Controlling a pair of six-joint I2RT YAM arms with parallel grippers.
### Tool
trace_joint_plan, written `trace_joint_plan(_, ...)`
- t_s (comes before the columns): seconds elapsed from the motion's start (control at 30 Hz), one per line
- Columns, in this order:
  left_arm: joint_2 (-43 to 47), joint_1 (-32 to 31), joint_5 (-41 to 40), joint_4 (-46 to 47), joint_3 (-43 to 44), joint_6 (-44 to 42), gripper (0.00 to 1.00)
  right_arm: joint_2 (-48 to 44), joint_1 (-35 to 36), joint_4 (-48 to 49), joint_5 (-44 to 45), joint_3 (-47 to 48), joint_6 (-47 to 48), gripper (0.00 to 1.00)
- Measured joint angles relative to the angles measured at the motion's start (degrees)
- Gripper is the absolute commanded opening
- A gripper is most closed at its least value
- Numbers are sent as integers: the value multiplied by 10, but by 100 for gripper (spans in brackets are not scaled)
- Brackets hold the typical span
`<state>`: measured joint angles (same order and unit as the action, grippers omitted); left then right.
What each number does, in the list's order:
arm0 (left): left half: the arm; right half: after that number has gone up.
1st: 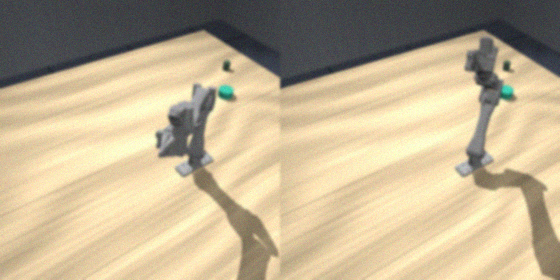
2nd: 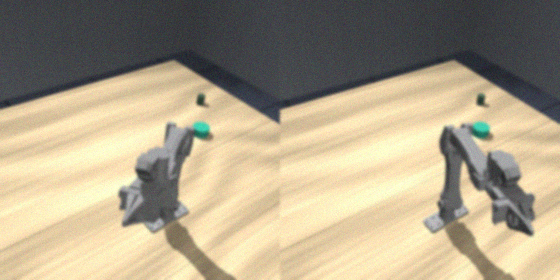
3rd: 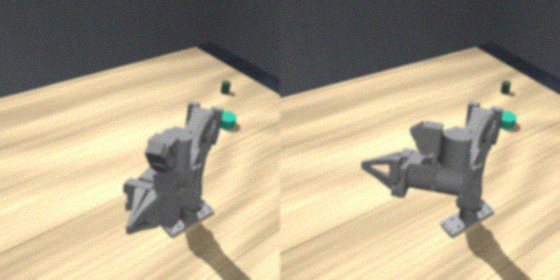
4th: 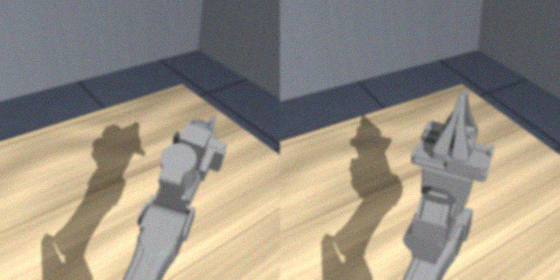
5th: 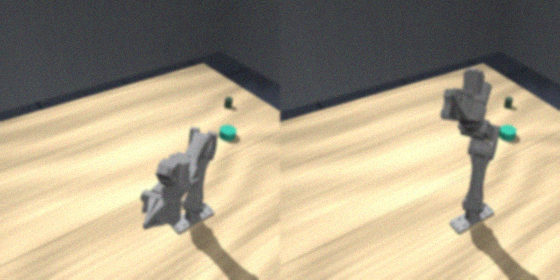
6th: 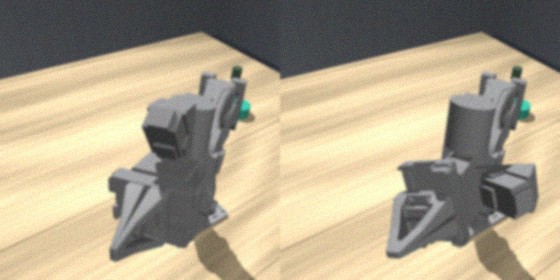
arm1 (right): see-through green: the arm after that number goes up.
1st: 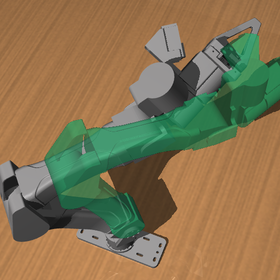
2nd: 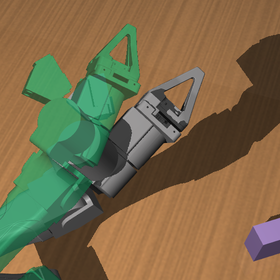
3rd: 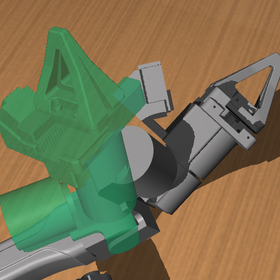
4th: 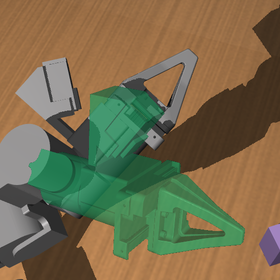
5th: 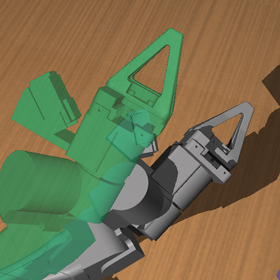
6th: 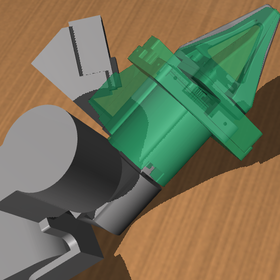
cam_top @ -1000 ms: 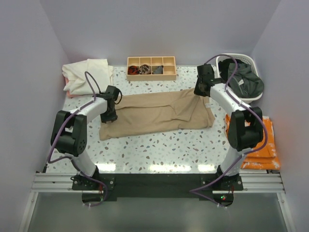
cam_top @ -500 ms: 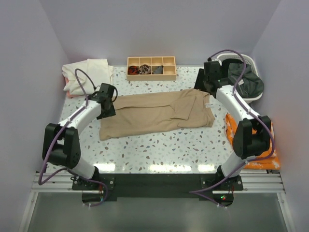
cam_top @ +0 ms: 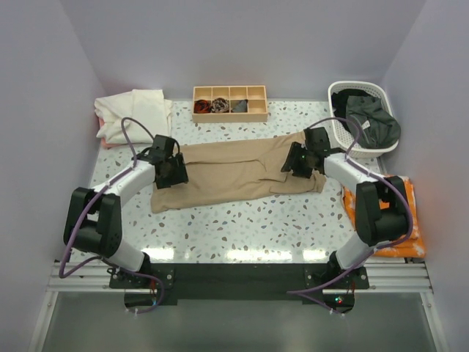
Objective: Fold and stack the t-shirts
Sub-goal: Fold the other side of the tshirt into a rectangle
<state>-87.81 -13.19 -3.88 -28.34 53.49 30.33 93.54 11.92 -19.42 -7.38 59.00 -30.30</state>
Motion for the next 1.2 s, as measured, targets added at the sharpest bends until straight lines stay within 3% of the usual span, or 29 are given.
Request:
trace_joint_plan(0.37, -11, -4, 38, 35, -9, 0, 73, 58, 0, 80, -57, -17, -38, 50)
trace_joint_plan(0.97, -28, -4, 42, 37, -9, 0, 73, 4, 0, 66, -30, -54, -37, 47)
trace_joint_plan(1.07, -31, -4, 42, 38, -9, 0, 73, 9, 0, 68, -30, -56, -37, 45)
trace_joint_plan(1.2, -32, -4, 42, 39, -9, 0, 74, 16, 0, 78, -33, -56, -37, 33)
